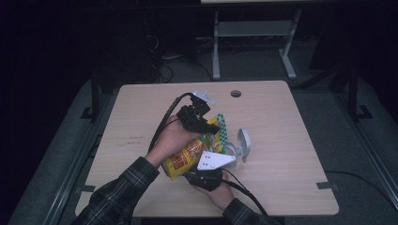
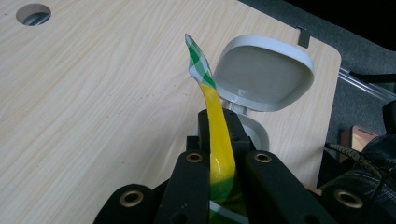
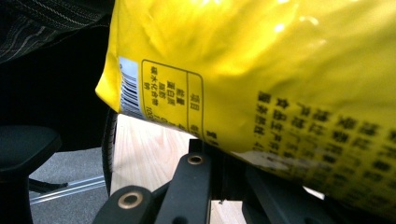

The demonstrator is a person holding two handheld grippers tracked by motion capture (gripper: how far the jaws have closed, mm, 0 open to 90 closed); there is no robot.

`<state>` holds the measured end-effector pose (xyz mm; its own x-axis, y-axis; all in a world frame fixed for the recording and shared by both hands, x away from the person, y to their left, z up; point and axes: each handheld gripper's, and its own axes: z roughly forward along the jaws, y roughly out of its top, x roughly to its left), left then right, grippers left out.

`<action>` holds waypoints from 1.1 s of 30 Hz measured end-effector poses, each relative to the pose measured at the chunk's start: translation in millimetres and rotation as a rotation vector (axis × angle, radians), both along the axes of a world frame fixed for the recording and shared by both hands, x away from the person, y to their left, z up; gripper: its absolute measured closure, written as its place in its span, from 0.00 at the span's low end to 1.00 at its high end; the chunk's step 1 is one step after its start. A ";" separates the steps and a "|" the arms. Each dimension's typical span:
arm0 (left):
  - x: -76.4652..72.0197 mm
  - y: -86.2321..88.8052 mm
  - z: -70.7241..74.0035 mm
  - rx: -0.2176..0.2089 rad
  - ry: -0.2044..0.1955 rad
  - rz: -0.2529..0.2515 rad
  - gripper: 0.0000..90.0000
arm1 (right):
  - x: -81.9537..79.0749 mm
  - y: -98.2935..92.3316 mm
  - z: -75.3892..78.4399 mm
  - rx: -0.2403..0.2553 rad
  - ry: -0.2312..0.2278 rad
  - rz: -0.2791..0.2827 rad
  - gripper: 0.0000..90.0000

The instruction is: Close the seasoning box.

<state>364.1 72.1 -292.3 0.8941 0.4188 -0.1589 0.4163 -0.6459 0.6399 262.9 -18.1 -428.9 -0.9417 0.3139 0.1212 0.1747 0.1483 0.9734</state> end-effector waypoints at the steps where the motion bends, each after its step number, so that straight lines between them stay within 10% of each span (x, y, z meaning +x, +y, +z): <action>1: 0.6 -0.4 0.1 0.006 0.001 0.000 1.00 | 0.0 0.0 0.0 0.002 0.000 0.000 1.00; 33: 7.2 -13.3 1.8 0.050 0.040 0.007 1.00 | 1.2 -3.9 2.9 0.035 0.019 -0.001 1.00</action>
<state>371.3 58.8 -290.5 0.8844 0.4335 -0.1730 0.4455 -0.6736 0.5897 264.1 -22.0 -425.9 -0.9387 0.3104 0.1499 0.1932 0.1136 0.9746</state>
